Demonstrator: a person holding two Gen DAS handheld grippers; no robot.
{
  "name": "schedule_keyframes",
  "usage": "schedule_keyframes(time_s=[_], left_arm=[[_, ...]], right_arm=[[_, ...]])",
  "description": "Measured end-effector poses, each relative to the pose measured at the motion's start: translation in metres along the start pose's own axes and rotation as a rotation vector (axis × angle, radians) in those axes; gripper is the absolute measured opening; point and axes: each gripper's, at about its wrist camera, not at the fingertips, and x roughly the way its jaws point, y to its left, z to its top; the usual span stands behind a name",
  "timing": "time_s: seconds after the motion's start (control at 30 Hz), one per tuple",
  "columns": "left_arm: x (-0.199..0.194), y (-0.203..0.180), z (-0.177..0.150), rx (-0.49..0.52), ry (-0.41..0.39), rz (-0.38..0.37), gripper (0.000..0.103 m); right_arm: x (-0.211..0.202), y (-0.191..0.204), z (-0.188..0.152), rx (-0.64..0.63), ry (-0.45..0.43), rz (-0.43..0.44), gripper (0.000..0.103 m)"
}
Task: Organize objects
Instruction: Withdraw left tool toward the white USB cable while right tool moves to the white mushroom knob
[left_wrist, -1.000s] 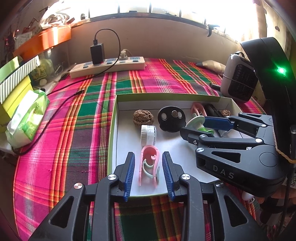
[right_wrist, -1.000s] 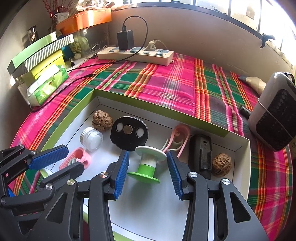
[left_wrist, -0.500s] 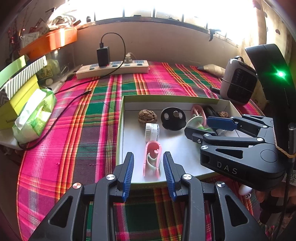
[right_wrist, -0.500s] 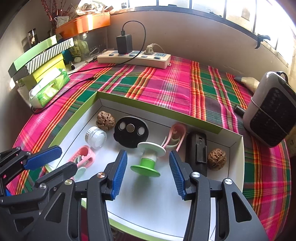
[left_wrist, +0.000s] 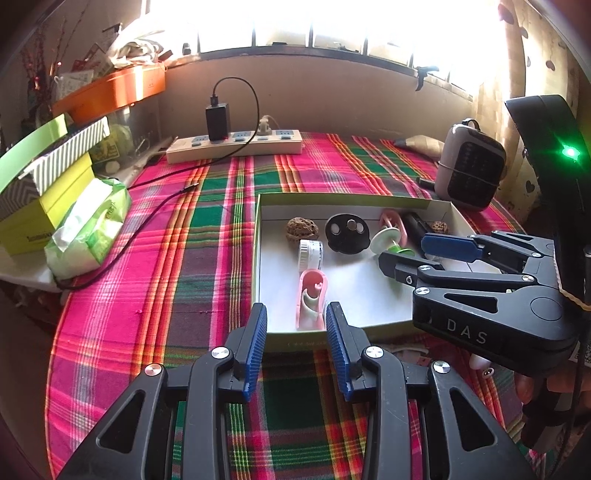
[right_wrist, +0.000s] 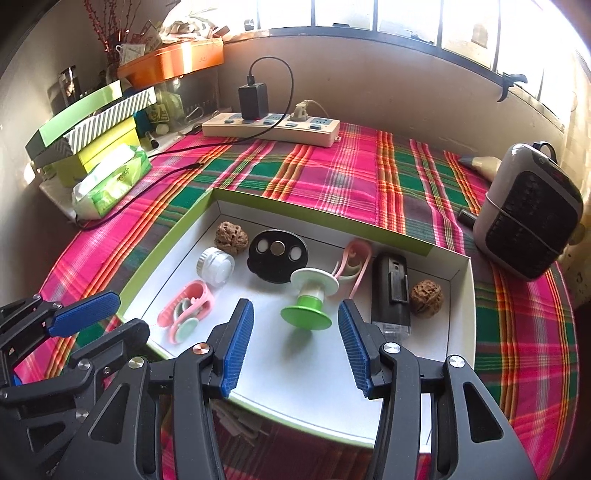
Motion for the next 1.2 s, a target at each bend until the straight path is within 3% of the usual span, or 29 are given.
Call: schedule_keyframes(time_s=[0.93, 1.2], left_arm=[[-0.037, -0.010, -0.041, 0.032, -0.026, -0.010, 0.032], [-0.036, -0.013, -0.053, 0.042, -0.013, -0.044, 0.032]], right_arm=[[-0.061, 0.004, -0.056, 0.075, -0.107, -0.051, 0.049], [-0.072, -0.004, -0.076, 0.109, -0.111, -0.059, 0.049]])
